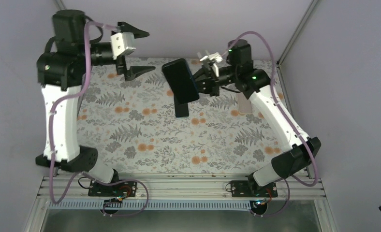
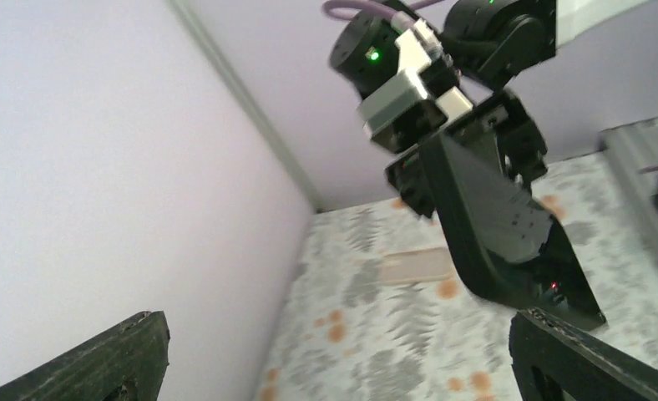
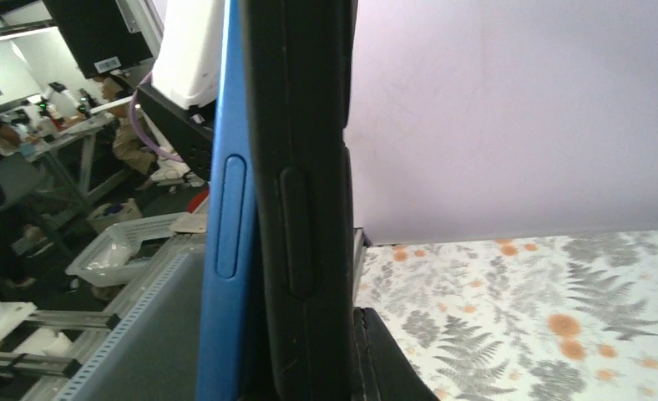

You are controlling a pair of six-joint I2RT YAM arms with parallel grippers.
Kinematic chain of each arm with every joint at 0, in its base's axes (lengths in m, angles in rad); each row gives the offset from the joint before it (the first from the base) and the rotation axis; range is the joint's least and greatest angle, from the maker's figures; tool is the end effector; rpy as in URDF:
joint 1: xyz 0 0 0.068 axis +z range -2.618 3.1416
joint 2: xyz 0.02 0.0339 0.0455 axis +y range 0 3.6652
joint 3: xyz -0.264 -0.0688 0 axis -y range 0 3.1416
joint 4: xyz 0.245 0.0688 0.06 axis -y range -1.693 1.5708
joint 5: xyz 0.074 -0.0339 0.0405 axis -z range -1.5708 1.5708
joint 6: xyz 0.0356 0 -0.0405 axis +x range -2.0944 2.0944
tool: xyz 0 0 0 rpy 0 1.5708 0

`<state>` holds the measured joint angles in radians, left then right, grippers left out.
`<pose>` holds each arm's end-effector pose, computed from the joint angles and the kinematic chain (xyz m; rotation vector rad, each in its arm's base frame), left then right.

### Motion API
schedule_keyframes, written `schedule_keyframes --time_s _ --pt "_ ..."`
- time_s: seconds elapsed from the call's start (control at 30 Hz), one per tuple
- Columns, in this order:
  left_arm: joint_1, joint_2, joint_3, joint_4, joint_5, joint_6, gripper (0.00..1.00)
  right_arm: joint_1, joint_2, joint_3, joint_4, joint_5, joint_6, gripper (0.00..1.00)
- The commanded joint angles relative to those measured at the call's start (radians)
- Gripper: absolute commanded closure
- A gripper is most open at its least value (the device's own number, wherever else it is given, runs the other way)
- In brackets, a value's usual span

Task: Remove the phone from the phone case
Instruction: Remove the phone case from the phone.

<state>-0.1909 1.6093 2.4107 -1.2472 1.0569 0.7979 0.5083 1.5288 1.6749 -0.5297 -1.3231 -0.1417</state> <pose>0.2298 -0.0760 0.5556 1.3709 1.2114 -0.6331 0.2621 0.1855 0.4413 -1.3904 1.3270 1.5118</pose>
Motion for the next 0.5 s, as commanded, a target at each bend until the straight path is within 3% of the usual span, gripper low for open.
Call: schedule_keyframes --time_s 0.0,0.1,0.2,0.33,0.47 --pt "0.017 -0.173 -0.18 0.367 -0.203 -0.078 0.0 -0.143 -0.048 -0.018 -0.02 -0.134 -0.131 0.97" --pt "0.003 -0.298 -0.432 0.632 -0.305 -0.15 0.0 -0.201 0.0 -0.036 0.147 -0.01 0.036 0.97" --pt "-0.122 -0.367 -0.72 0.917 -0.558 -0.146 0.0 -0.215 0.053 -0.033 0.332 0.143 0.208 0.97" --pt "-0.316 -0.28 -0.852 1.125 -0.96 -0.083 0.0 -0.221 0.191 0.079 0.456 0.277 0.399 0.97" --pt "-0.473 -0.192 -1.004 1.452 -1.266 0.121 0.0 -0.221 0.304 0.216 0.49 0.379 0.509 0.97"
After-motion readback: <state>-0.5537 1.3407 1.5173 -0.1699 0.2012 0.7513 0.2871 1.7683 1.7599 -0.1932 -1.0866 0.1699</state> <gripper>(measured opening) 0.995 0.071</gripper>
